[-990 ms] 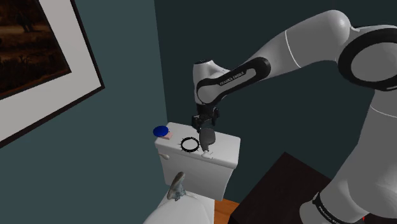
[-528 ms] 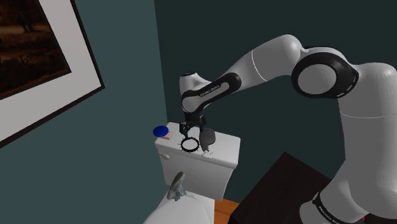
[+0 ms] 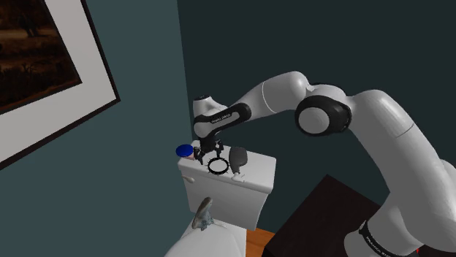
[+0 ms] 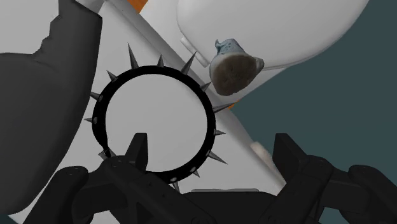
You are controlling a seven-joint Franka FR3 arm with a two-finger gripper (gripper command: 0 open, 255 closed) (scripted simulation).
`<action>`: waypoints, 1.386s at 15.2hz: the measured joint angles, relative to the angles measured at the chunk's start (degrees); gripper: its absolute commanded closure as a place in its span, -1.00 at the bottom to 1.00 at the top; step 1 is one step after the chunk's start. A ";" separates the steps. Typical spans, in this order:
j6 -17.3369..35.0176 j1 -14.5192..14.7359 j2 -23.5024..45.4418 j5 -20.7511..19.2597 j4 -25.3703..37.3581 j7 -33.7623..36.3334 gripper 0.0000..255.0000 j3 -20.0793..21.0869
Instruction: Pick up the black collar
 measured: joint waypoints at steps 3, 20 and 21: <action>-0.76 0.53 3.97 0.11 4.59 0.62 -1.00 -0.07; 1.17 0.59 8.23 0.00 6.96 0.42 1.00 -0.26; 1.04 0.56 7.90 0.01 6.75 0.42 1.00 -0.26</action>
